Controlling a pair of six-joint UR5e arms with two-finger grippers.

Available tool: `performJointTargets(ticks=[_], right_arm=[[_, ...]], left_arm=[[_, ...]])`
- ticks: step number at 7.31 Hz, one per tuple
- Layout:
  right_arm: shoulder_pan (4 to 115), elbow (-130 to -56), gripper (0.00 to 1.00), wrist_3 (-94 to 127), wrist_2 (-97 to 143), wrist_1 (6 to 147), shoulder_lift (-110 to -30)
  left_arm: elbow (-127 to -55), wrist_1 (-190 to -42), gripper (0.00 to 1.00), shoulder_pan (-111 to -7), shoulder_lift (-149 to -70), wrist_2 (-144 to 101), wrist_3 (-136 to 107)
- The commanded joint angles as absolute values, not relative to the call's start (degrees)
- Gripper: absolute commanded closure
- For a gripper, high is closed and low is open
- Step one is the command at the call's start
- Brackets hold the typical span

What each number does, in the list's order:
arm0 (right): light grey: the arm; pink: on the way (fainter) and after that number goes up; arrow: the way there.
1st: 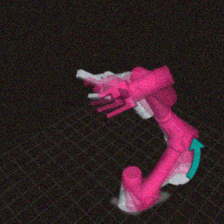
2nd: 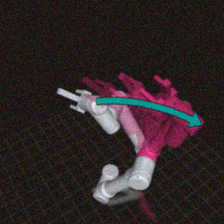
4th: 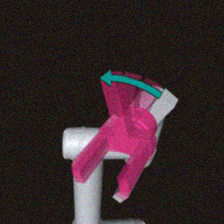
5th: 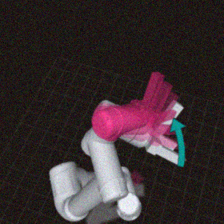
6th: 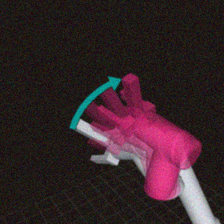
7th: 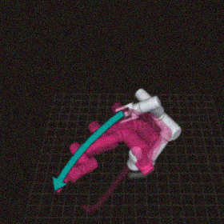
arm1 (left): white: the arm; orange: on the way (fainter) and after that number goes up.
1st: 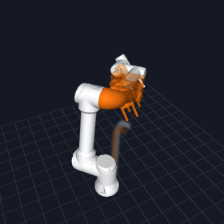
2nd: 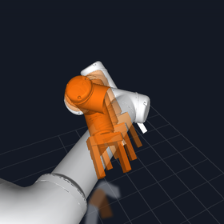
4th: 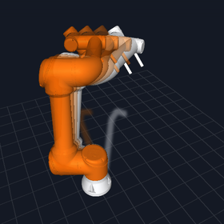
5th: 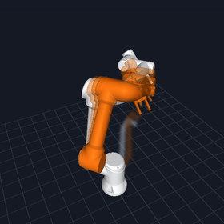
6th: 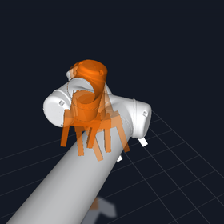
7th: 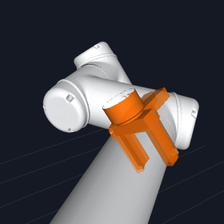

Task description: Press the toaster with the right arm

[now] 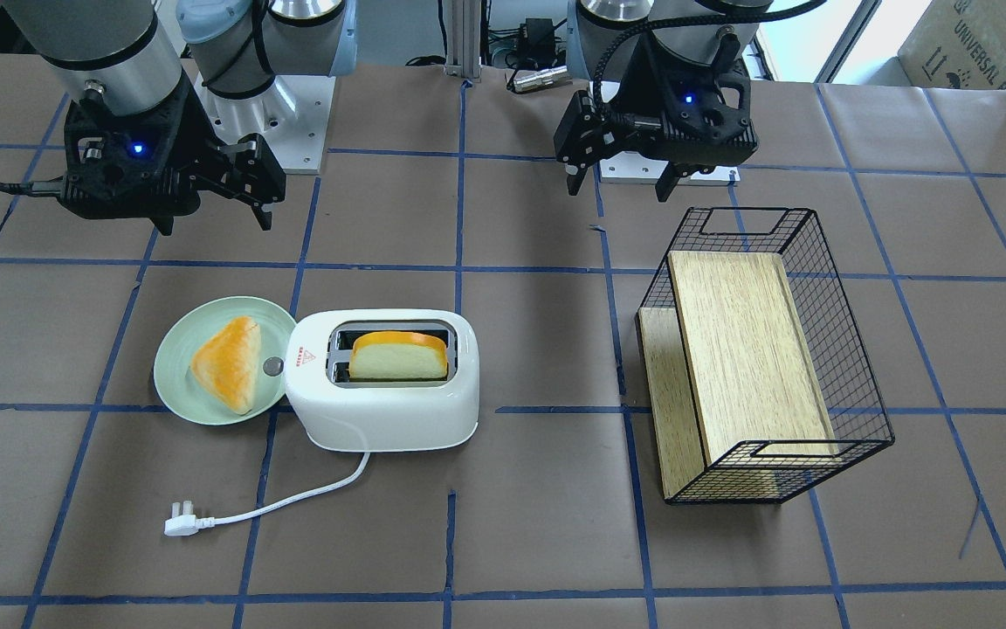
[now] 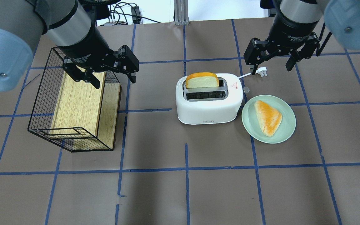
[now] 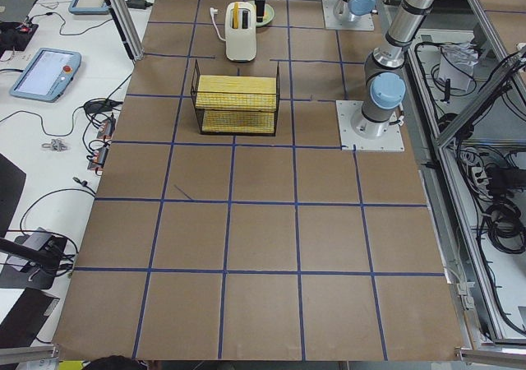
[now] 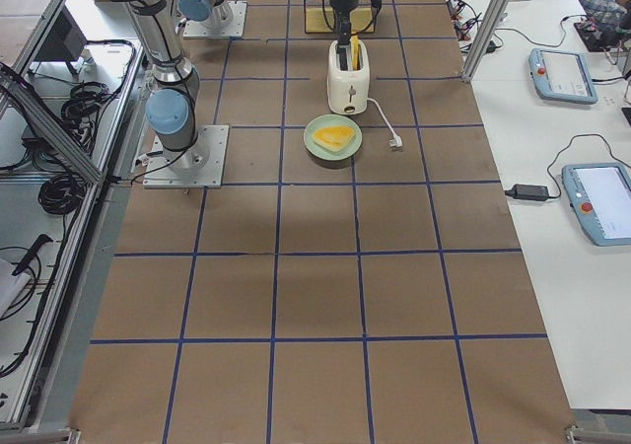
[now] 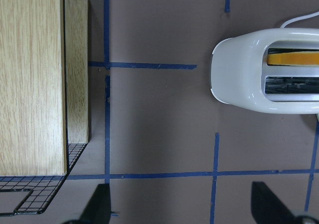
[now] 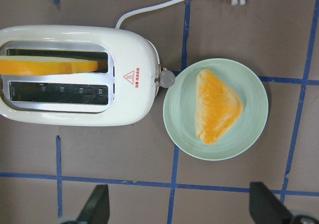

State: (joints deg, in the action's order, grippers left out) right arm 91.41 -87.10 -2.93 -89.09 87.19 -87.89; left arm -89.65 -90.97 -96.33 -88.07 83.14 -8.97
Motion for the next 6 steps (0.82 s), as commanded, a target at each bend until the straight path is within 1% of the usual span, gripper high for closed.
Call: performJointTargets(ticks=[1, 6], right_arm=[[91.4, -87.1, 0.01, -2.8, -88.9, 87.3, -87.9], [91.1, -87.1, 0.01, -3.0, -89.6, 87.3, -87.7]], left_arm=[[-89.6, -91.0, 0.0, -96.3, -88.1, 83.1, -9.0], [-89.6, -91.0, 0.0, -96.3, -88.1, 83.1, -9.0]])
